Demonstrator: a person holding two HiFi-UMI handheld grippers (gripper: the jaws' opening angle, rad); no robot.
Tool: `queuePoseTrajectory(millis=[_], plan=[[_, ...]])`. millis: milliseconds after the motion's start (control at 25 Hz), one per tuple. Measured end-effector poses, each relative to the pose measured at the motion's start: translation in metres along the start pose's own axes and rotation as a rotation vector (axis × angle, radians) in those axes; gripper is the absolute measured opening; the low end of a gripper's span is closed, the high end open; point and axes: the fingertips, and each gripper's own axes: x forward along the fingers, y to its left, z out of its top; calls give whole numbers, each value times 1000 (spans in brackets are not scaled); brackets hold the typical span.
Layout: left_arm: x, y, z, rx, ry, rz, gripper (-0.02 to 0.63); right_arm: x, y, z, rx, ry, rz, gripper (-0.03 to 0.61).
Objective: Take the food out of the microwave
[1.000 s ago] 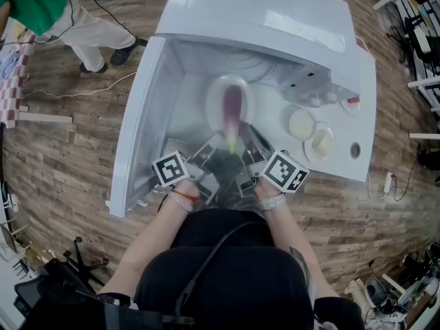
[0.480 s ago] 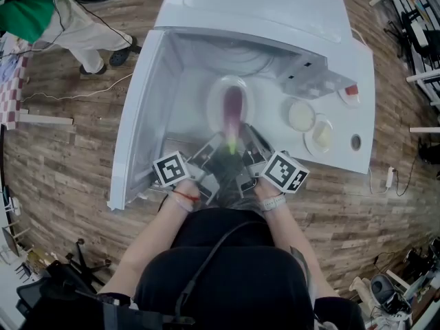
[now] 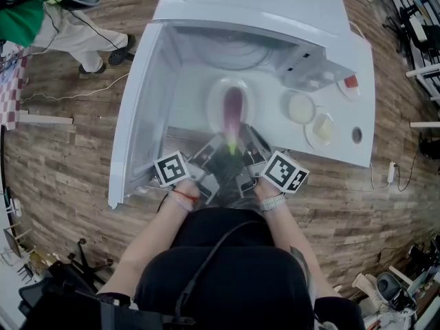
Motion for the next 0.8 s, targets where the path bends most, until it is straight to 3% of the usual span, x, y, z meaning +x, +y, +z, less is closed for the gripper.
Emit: queuePoseTrajectory(millis=[800], plan=[[-17, 26, -26, 61, 75, 59, 32, -22, -24, -27, 22, 0, -49, 60]])
